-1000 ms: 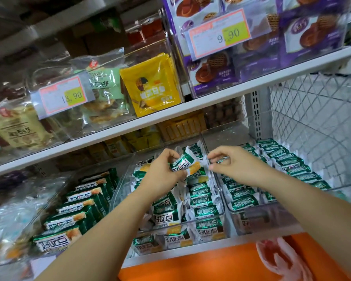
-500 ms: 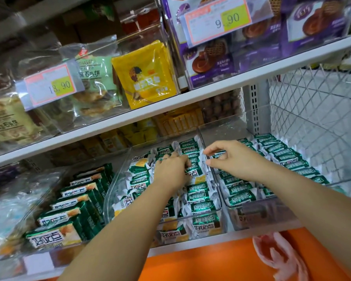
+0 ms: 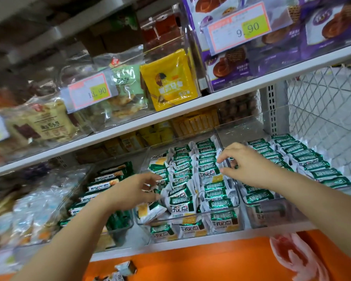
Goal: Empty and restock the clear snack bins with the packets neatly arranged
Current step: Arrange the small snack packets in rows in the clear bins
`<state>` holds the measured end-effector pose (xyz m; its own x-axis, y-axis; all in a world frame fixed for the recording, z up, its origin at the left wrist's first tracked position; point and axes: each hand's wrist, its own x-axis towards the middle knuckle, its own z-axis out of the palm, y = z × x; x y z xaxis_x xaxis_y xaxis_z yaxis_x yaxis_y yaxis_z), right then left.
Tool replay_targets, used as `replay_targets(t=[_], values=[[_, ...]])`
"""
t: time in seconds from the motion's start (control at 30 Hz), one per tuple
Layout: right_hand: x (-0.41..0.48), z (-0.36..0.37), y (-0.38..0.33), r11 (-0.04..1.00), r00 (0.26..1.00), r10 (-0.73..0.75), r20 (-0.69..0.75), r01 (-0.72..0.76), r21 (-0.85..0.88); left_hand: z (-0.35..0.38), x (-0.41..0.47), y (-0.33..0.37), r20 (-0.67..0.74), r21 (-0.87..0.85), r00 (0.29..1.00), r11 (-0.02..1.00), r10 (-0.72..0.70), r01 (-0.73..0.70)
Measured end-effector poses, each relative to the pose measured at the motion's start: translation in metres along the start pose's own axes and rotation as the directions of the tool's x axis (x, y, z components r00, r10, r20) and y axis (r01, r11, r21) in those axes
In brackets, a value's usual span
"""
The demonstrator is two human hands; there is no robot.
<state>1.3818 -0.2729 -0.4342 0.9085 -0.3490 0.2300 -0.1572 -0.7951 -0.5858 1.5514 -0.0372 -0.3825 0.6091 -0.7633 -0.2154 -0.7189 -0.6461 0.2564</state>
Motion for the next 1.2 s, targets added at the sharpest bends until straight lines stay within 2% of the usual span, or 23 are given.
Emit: replay_targets(t=[0.07, 0.13, 0.27, 0.47, 0.57, 0.67, 0.77, 0.8, 0.87, 0.93, 1.03, 1.2], values=[[-0.001, 0.001, -0.001, 1.0, 1.0, 0.008, 0.008, -0.007, -0.024, -0.004, -0.01, 0.0, 0.116, 0.139, 0.993, 0.99, 0.0, -0.016], [-0.001, 0.002, -0.003, 0.999, 1.0, 0.008, 0.014, -0.007, -0.049, -0.004, -0.014, 0.002, 0.143, 0.193, 0.99, 0.981, -0.014, -0.014], [-0.002, 0.004, -0.004, 0.997, 1.0, 0.02, 0.021, -0.018, -0.072, 0.004, -0.013, 0.002, 0.066, 0.202, 0.997, 0.979, -0.044, 0.03], [-0.002, 0.003, -0.004, 0.998, 0.999, 0.018, 0.029, -0.016, -0.067, 0.011, -0.011, -0.003, 0.012, 0.388, 0.998, 0.92, -0.055, 0.046], [-0.001, 0.002, -0.003, 0.998, 0.999, 0.019, 0.034, -0.017, -0.055, -0.005, -0.009, 0.002, 0.001, 0.192, 1.0, 0.981, -0.03, 0.029], [0.001, 0.003, -0.003, 0.998, 0.999, 0.027, 0.034, -0.025, -0.063, -0.024, 0.007, 0.004, -0.216, -0.118, 0.975, 0.993, -0.048, 0.023], [0.003, 0.003, -0.005, 0.996, 0.998, 0.046, 0.035, -0.044, -0.073, -0.019, 0.042, 0.002, -0.498, -0.416, 0.839, 0.909, -0.219, -0.01], [0.003, 0.003, -0.005, 0.996, 0.998, 0.05, 0.033, -0.048, -0.071, -0.013, 0.054, 0.001, -0.531, -0.482, 0.803, 0.876, -0.269, -0.025], [0.005, 0.004, -0.004, 0.997, 0.998, 0.052, 0.03, -0.05, -0.064, -0.002, 0.079, -0.004, -0.532, -0.552, 0.784, 0.833, -0.319, -0.036], [0.006, 0.004, -0.002, 0.997, 0.998, 0.053, 0.029, -0.052, -0.053, 0.006, 0.097, -0.011, -0.524, -0.524, 0.795, 0.852, -0.305, -0.018], [0.008, 0.004, 0.0, 0.997, 0.998, 0.05, 0.03, -0.049, -0.052, 0.005, 0.113, -0.017, -0.524, -0.302, 0.825, 0.952, -0.213, 0.054], [0.011, 0.007, 0.001, 0.998, 0.998, 0.057, 0.018, -0.057, -0.022, -0.001, 0.124, -0.017, -0.32, 0.016, 0.94, 0.992, -0.114, 0.126]])
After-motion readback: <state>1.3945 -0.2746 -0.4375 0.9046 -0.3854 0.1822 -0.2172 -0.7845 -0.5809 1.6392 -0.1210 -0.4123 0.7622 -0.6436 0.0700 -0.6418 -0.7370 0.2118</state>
